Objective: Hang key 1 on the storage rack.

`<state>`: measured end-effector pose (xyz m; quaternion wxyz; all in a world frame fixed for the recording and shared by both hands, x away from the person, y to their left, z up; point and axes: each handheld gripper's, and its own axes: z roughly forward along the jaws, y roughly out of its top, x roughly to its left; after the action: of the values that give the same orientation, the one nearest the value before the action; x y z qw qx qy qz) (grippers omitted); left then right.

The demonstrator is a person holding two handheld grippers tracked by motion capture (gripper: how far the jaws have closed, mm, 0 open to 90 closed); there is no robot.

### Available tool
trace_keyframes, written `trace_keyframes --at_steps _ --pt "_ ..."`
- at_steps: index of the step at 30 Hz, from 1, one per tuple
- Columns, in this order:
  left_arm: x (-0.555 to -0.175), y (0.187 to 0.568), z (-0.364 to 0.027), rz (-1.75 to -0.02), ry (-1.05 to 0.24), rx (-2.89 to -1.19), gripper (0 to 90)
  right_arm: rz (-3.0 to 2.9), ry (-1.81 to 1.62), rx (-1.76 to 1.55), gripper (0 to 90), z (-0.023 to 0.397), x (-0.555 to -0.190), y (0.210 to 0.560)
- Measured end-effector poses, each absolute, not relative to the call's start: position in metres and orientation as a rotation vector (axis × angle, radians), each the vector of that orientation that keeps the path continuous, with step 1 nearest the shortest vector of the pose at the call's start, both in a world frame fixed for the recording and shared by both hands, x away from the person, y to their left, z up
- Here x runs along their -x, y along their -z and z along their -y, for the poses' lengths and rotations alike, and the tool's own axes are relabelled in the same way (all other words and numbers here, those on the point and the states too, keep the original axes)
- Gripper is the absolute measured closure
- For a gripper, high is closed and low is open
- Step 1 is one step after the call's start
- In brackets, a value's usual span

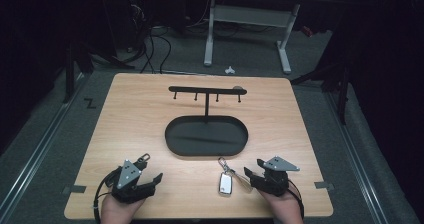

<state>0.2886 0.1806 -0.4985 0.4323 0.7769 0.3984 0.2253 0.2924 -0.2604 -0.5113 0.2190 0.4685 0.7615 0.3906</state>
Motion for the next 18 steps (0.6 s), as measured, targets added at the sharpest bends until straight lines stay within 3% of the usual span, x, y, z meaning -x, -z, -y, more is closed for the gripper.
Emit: trace_keyframes --at_steps 1,4,6,7,8,9,10,11,18 --pt "-0.289 0.496 -0.198 -1.018 -0.632 -1.953 36.7 -2.114 -1.074 -1.312 38.8 0.259 -0.292 0.513" --pt "-0.290 0.499 -0.218 -1.054 -0.635 -1.954 38.5 -2.122 -1.064 -1.303 38.8 0.258 -0.292 0.514" --pt "-0.292 0.502 -0.237 -1.101 -0.616 -1.914 47.9 -2.121 -1.062 -1.307 38.9 0.257 -0.292 0.514" --pt "-0.294 0.503 -0.244 -1.129 -0.623 -1.885 47.9 -2.122 -1.060 -1.309 39.0 0.257 -0.292 0.513" --pt "-0.294 0.504 -0.251 -1.151 -0.624 -1.852 55.3 -2.120 -1.061 -1.305 39.1 0.256 -0.292 0.514" --pt "-0.294 0.505 -0.257 -1.175 -0.646 -1.832 68.7 -2.126 -1.061 -1.302 39.1 0.256 -0.293 0.514" --pt "-0.294 0.505 -0.261 -1.188 -0.655 -1.827 68.7 -2.126 -1.061 -1.302 39.1 0.256 -0.293 0.514" --pt "-0.295 0.507 -0.266 -1.202 -0.658 -1.824 78.7 -2.130 -1.060 -1.298 39.3 0.256 -0.293 0.514" --pt "-0.304 0.529 -0.278 -1.296 -0.594 -1.902 85.0 -2.131 -1.070 -1.307 39.9 0.258 -0.296 0.514"
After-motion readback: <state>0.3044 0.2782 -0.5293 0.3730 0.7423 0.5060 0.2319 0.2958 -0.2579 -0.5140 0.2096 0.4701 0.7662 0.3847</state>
